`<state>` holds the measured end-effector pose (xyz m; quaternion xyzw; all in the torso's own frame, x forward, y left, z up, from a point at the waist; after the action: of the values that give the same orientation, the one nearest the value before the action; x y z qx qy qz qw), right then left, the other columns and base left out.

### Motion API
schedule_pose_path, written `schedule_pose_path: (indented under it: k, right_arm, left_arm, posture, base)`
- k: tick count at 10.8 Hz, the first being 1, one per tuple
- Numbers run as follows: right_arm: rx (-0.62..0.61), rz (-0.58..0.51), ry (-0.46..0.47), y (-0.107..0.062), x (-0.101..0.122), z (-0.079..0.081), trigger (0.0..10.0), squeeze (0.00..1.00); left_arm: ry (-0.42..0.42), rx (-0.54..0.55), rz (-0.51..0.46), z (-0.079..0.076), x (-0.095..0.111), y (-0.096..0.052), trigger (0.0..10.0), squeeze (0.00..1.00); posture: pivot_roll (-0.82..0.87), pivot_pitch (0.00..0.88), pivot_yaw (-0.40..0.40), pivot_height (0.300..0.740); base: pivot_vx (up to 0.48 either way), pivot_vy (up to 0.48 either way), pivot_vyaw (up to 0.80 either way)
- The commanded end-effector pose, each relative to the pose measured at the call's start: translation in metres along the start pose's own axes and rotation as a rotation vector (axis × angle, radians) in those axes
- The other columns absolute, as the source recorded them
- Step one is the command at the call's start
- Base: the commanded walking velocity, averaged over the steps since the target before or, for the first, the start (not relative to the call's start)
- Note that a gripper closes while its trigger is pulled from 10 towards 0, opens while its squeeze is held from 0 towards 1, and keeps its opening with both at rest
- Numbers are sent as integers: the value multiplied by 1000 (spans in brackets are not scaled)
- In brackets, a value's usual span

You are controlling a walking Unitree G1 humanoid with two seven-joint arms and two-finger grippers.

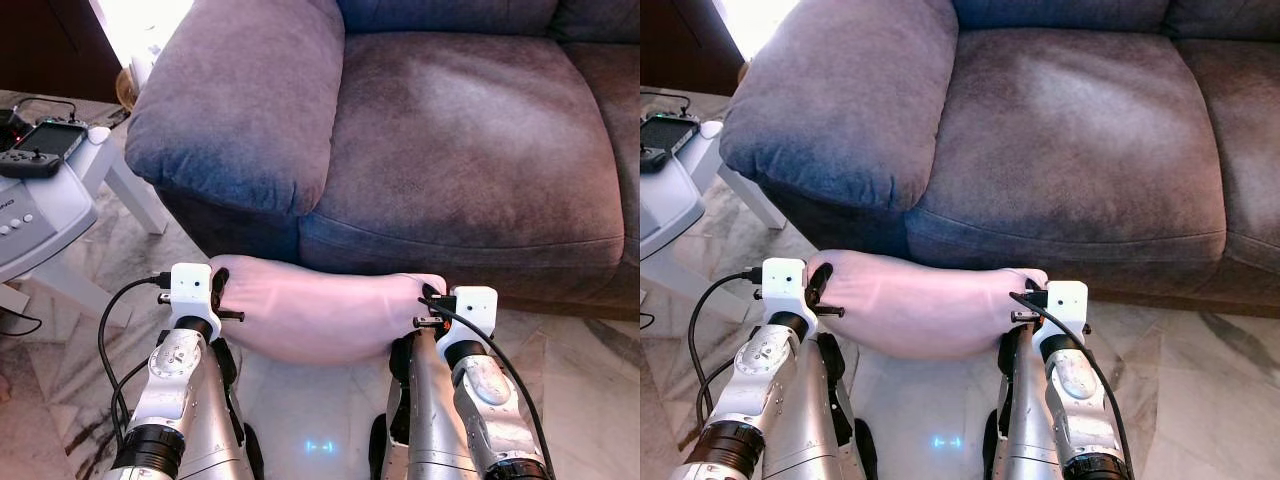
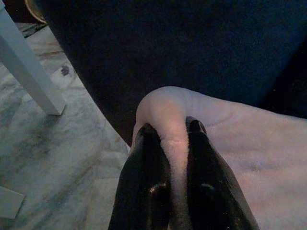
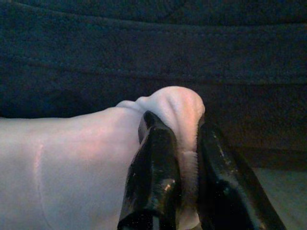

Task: Move the pillow to the sofa from floor

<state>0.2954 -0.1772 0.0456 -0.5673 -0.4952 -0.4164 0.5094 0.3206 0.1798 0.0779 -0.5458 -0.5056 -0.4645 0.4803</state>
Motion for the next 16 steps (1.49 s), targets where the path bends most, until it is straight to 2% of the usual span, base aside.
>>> schedule_pose_path:
  k: [1, 6, 12, 16]
  right_arm:
    - [-116, -157, -7, 1, 31, -25, 10000, 0]
    - [-117, -159, -3, 0, 31, -24, 10000, 0]
    - [-92, -161, 7, 2, 34, -19, 10000, 0]
    - [-82, -185, 16, 1, 37, -17, 10000, 0]
  left_arm:
    - [27, 56, -92, 13, 18, -1, 10000, 0]
    - [32, 58, -91, 12, 18, -1, 10000, 0]
    - [26, 65, -107, 9, 22, 1, 10000, 0]
    - [21, 68, -108, 10, 22, -1, 10000, 0]
  posture:
    - [62, 108, -12, 470]
    - [62, 108, -12, 474]
    - [57, 101, -15, 587]
    - [56, 107, -16, 596]
  base:
    - [0, 0, 0]
    - [0, 0, 0]
    - [0, 0, 0]
    - [0, 0, 0]
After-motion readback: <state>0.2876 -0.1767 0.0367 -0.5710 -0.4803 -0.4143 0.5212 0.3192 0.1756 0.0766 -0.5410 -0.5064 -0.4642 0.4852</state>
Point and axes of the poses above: a point about 5 cm out from each wrist's last joint towards the gripper, its own y axis pointing out of the wrist towards the gripper, its own x axis along the axis of the wrist's last joint, z = x × y, the point moved 1 cm from there along y, pointing out of the wrist towards the gripper, and after that the axes turned 9 degrees about -y, right-handed, at the moved point
